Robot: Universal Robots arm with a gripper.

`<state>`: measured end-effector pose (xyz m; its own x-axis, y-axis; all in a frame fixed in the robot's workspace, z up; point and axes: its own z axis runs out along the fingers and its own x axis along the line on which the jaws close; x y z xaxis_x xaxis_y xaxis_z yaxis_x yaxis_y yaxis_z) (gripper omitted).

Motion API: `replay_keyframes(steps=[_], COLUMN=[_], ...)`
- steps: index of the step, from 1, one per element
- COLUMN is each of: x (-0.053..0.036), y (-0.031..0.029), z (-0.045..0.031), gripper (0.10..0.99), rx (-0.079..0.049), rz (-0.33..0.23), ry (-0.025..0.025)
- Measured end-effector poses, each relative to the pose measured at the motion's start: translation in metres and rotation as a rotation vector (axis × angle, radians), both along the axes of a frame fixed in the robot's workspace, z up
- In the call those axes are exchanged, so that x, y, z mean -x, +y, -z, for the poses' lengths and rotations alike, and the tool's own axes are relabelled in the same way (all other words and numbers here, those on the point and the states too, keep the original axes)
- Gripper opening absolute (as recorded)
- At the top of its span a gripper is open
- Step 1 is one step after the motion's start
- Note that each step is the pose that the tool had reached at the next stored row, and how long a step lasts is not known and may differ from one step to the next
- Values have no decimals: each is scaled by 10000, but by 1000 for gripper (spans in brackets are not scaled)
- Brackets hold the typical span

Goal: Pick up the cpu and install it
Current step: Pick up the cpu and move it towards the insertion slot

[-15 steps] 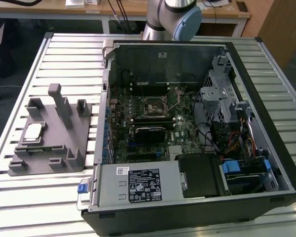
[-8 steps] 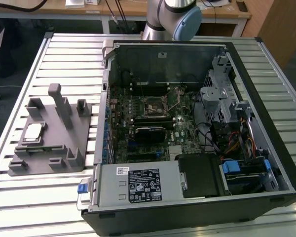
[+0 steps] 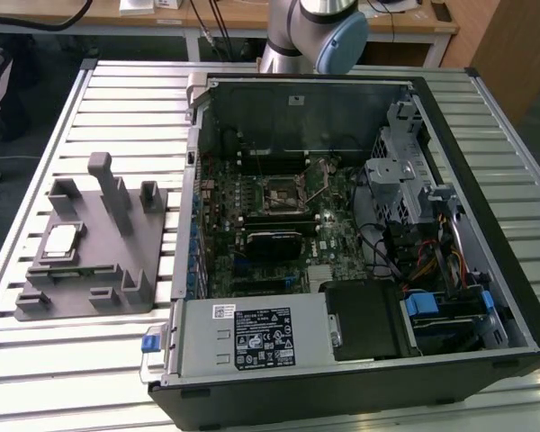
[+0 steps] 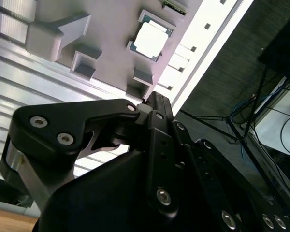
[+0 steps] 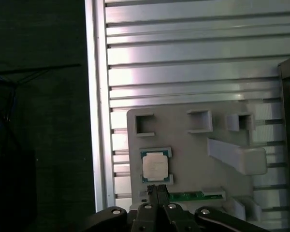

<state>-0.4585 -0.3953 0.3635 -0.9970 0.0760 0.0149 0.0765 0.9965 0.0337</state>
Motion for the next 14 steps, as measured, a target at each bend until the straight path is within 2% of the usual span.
replay_keyframes(steps=[1, 2, 5, 11, 14], x=[3, 4, 6, 6, 6], y=[-1, -1, -2, -4, -6], z=[6, 13, 30, 97, 150], gripper=[106, 106, 106, 106, 106], rx=[-9, -20, -102, -136, -138], rz=[-3, -16, -131, -621, -695], ry=[-54, -85, -133, -134, -124])
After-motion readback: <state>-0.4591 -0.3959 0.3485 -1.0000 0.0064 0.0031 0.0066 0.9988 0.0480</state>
